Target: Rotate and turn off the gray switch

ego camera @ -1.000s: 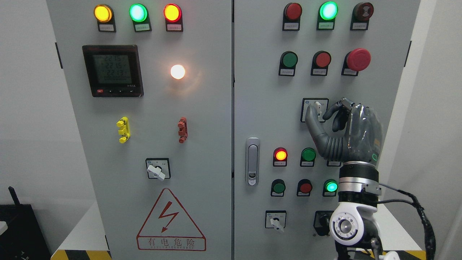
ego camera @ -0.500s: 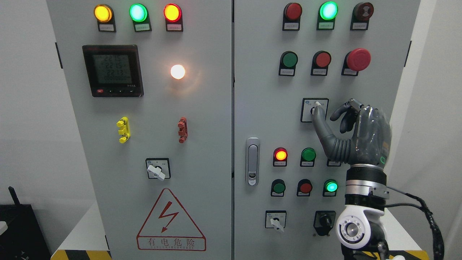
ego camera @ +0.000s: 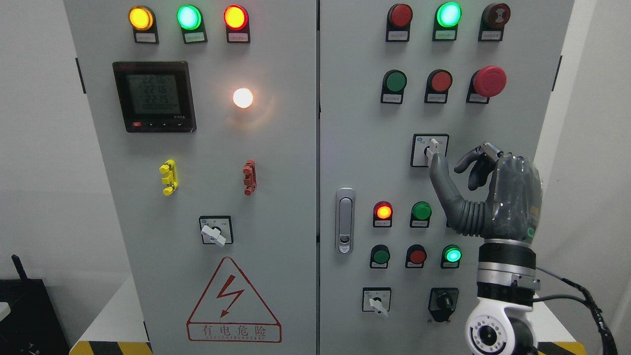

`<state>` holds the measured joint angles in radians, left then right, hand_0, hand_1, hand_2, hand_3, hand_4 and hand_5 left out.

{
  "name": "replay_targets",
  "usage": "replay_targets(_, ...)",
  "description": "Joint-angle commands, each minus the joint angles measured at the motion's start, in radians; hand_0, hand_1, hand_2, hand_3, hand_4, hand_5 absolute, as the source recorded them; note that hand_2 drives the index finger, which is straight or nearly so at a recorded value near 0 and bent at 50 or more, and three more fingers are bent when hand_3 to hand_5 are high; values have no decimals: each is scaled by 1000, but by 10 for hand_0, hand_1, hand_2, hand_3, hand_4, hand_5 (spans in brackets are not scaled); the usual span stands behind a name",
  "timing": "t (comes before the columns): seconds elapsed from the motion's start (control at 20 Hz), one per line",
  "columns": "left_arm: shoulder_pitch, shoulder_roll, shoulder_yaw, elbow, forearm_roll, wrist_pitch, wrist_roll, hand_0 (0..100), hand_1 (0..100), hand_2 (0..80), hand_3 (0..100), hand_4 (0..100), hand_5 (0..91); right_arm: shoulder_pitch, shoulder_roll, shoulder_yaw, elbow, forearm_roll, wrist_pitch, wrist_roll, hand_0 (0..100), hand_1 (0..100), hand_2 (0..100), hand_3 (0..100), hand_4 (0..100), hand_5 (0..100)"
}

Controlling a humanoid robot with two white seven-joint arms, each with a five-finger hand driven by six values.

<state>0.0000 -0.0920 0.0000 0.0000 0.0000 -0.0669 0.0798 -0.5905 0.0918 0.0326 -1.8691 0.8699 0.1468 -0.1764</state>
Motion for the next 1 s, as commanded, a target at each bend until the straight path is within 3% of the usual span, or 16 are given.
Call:
replay_targets(0.0,-9,0,8,-26,20,-1,0,120,389,0,0,0,0,63,-6,23,-111,0,-55,-41,256,280,675,1000,977,1000)
replay_targets(0.15,-9,0,8,-26,20,-1,0,120,389,0,0,0,0,101,-35,21,-125,0,-146,-57,247,279,634,1000,974,970)
replay_targets(0.25,-9,0,8,-26,20,-1,0,120,389,0,0,0,0,121,-56,20,-128,0,-196,-57,256,264,570,936,773,653)
replay_targets(0.3,-9,0,9,-26,20,-1,0,120,389,0,0,0,0,133,-61,20,-134,0,-210,-57,259,261,563,898,731,593)
replay_targets(0.4,-9,0,8,-26,20,1,0,120,389,0,0,0,0,170,-96,20,-148,-2,-242,-54,270,249,502,644,463,264)
replay_targets(0.45,-9,0,8,-26,18,-1,0,120,389,0,0,0,0,187,-118,20,-150,-2,-275,-52,271,239,475,580,414,223)
replay_targets(0.55,-9,0,8,-26,18,-1,0,120,389,0,0,0,0,216,-158,13,-154,-3,-349,-46,277,207,307,302,162,0)
replay_targets(0.7,-9,0,9,-26,18,-1,0,120,389,0,0,0,0,236,-181,6,-162,-3,-355,-37,276,181,120,116,0,0)
replay_targets(0.95,-9,0,8,-26,18,1,0,120,389,0,0,0,0,247,-198,0,-160,-3,-342,21,266,153,40,49,0,0)
